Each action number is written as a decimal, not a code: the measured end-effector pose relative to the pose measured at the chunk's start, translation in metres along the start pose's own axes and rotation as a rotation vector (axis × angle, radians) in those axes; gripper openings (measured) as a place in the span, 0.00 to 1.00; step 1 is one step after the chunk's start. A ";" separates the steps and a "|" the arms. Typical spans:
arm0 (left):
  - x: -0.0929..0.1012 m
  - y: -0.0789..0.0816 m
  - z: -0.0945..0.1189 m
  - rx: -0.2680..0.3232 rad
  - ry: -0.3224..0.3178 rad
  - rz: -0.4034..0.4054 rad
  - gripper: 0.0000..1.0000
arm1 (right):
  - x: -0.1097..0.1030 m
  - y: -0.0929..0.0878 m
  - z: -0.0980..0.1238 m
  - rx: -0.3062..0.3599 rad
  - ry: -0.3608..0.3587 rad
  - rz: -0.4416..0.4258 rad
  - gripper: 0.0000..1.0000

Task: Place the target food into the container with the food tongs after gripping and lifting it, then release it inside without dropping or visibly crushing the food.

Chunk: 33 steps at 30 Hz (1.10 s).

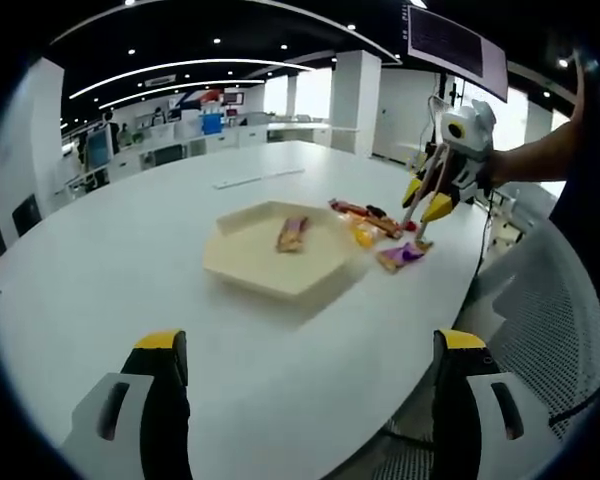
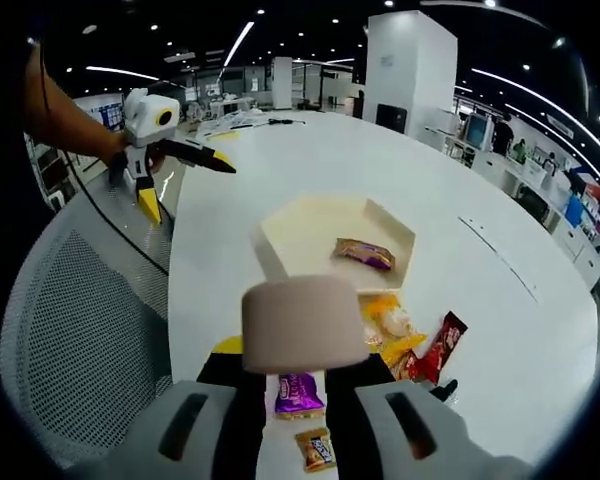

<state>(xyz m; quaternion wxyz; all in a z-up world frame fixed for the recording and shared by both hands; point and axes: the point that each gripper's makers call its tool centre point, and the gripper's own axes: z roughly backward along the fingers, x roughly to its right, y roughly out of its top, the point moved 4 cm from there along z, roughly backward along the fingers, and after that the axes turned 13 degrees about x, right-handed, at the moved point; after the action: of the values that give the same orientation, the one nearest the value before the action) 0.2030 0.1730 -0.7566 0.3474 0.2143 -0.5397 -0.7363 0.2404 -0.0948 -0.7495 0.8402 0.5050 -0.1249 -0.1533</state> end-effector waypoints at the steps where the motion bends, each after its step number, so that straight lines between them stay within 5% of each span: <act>1: 0.000 0.000 0.000 0.000 0.000 0.001 0.99 | 0.000 -0.002 -0.001 -0.004 0.003 -0.009 0.21; 20: 0.001 -0.001 0.000 -0.010 -0.002 0.012 0.99 | 0.000 -0.034 -0.019 -0.047 -0.011 0.008 0.21; 33: 0.000 -0.003 0.000 -0.013 0.000 0.023 0.98 | 0.003 -0.032 -0.020 -0.061 -0.011 -0.019 0.15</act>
<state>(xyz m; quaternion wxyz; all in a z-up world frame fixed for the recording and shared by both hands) 0.2025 0.1738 -0.7590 0.3573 0.2059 -0.5373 -0.7357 0.2459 -0.0941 -0.7871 0.8530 0.4794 -0.1202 -0.1679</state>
